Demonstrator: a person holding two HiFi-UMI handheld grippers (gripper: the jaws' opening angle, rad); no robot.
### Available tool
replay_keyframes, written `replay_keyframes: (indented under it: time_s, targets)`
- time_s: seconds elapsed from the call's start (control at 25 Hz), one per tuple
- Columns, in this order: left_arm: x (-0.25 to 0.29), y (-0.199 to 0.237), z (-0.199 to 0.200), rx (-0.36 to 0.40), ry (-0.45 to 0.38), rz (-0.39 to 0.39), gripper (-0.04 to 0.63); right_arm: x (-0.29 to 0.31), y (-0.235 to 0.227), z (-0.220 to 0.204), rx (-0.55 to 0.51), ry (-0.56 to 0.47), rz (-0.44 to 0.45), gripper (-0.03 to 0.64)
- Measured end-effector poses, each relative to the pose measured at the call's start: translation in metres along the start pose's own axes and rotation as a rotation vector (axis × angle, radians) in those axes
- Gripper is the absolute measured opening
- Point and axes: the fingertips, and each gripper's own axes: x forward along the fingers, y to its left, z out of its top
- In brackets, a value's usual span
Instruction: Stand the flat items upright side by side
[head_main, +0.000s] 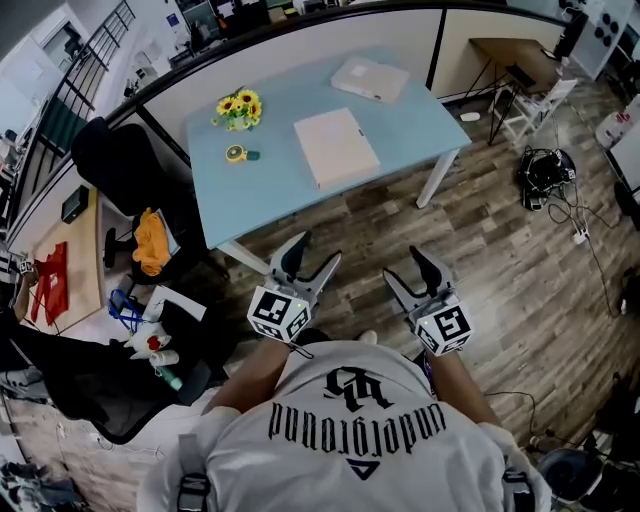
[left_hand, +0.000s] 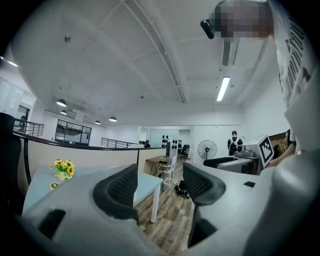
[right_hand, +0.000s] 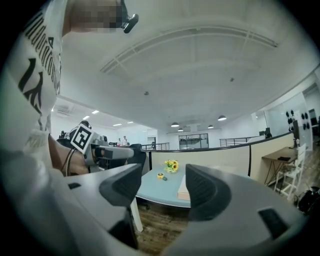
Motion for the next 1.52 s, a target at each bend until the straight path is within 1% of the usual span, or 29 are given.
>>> replay_keyframes:
  time_s: [0.16, 0.4, 0.56, 0.76, 0.88, 1.12, 1.28, 1.4, 1.52]
  targets:
    - [0.034, -0.007, -0.002, -0.007, 0.01, -0.015, 0.298, -0.003, -0.027, -0.006, 0.029, 0.016, 0.002, 0.29]
    - [0.083, -0.015, -0.006, -0.006, 0.029, -0.059, 0.304, 0.001, -0.065, -0.013, 0.058, 0.027, -0.025, 0.296]
    - [0.116, -0.006, -0.008, -0.017, 0.029, -0.077, 0.307, 0.014, -0.09, -0.017, 0.065, 0.039, -0.04, 0.296]
    - [0.161, 0.019, -0.009, -0.033, 0.029, -0.103, 0.309, 0.046, -0.122, -0.019, 0.069, 0.057, -0.051, 0.298]
    - [0.184, 0.048, -0.005, -0.035, 0.03, -0.11, 0.31, 0.078, -0.142, -0.014, 0.074, 0.063, -0.055, 0.298]
    - [0.226, 0.131, 0.012, -0.033, 0.026, -0.092, 0.311, 0.164, -0.177, 0.0, 0.072, 0.066, -0.044, 0.298]
    - [0.241, 0.192, 0.014, -0.056, 0.051, -0.057, 0.311, 0.225, -0.193, 0.004, 0.083, 0.078, -0.047, 0.295]
    - [0.247, 0.226, 0.01, -0.068, 0.064, -0.041, 0.311, 0.265, -0.202, 0.004, 0.075, 0.091, -0.031, 0.298]
    - [0.252, 0.262, 0.005, -0.084, 0.071, -0.007, 0.313, 0.304, -0.211, 0.001, 0.078, 0.108, -0.008, 0.301]
